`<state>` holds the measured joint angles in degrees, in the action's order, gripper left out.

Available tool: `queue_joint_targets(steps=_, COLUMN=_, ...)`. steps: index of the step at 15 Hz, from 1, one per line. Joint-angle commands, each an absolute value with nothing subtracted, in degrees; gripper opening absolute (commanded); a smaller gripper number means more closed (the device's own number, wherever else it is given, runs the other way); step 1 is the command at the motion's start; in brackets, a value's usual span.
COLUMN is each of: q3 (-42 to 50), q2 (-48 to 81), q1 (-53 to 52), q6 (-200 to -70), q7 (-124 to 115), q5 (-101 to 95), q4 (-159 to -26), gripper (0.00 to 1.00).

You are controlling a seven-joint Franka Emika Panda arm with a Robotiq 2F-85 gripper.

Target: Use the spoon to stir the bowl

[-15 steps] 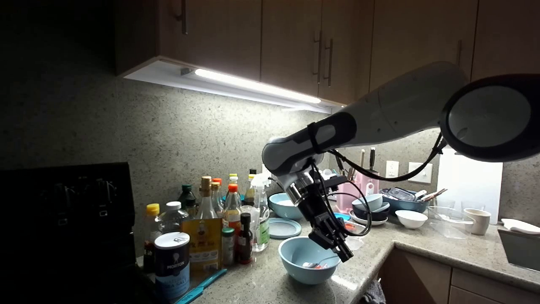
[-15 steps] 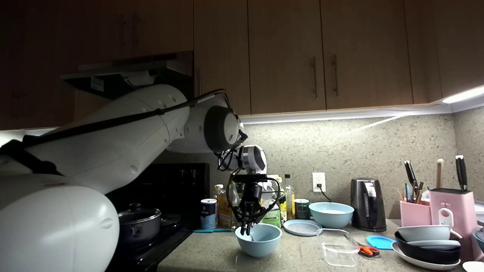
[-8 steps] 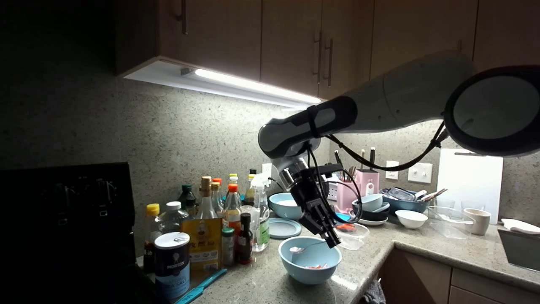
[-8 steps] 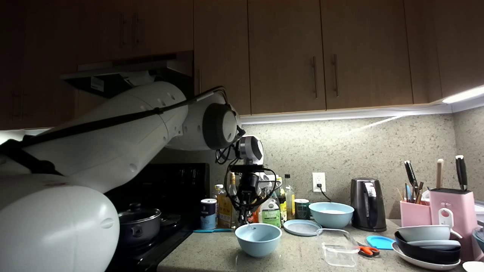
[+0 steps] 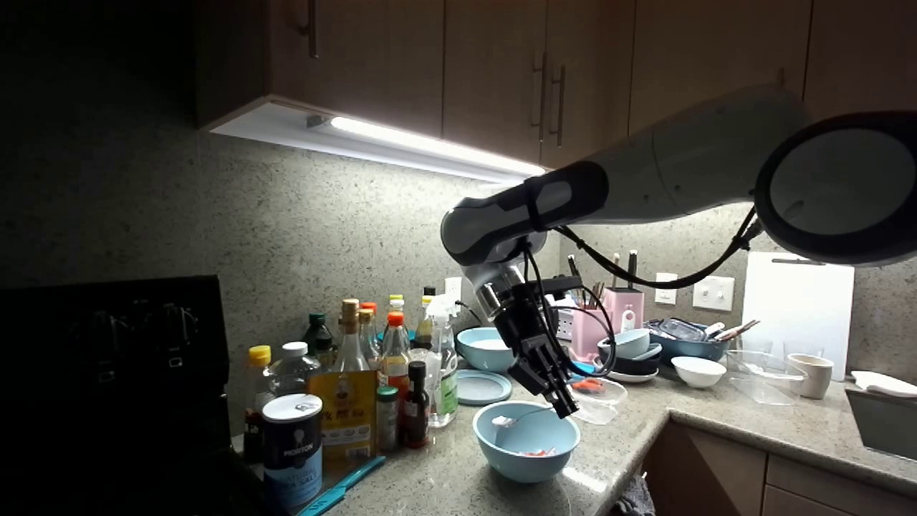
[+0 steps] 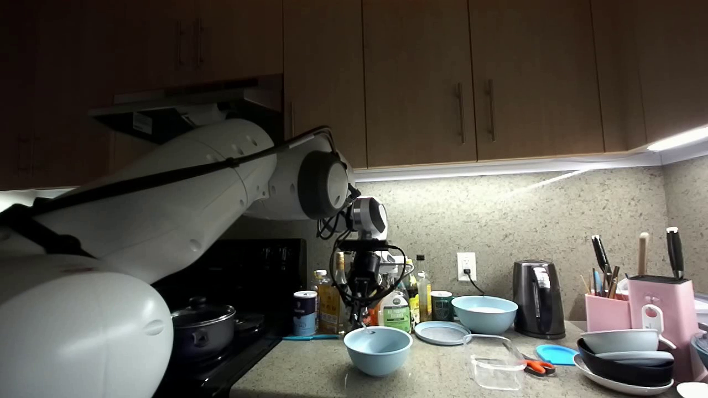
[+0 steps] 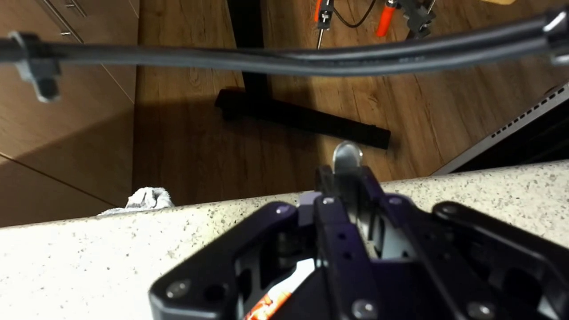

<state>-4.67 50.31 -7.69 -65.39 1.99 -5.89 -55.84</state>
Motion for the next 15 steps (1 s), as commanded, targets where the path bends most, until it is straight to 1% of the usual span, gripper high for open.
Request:
queue_joint_targets(steps=1, q3=-5.4, q2=48.9, q1=-5.8, q6=-65.6, q7=2.6, q5=-3.3, q4=-57.3, gripper=0.04)
queue_joint_targets(steps=3, q3=-4.7, q2=50.3, q1=-6.9, q6=-65.4, q7=2.0, q5=-4.6, q4=-55.8, gripper=0.04)
queue_joint_targets(steps=4, q3=-4.6, q2=50.3, q1=-6.8, q6=-65.5, q7=2.0, q5=-4.6, q4=-55.8, gripper=0.15)
queue_joint_targets(steps=8, q3=-4.6, q2=50.6, q1=-7.0, q6=-65.5, q7=2.0, q5=-4.6, q4=-55.8, gripper=0.15)
queue_joint_targets(steps=9, q3=-4.6, q2=50.7, q1=-7.0, q6=-65.5, q7=2.0, q5=-4.6, q4=-55.8, gripper=0.04)
queue_joint_targets(steps=15, q3=-3.1, q2=51.0, q1=-7.0, q6=-63.2, q7=-1.1, q5=-4.7, q4=-56.3, gripper=0.04)
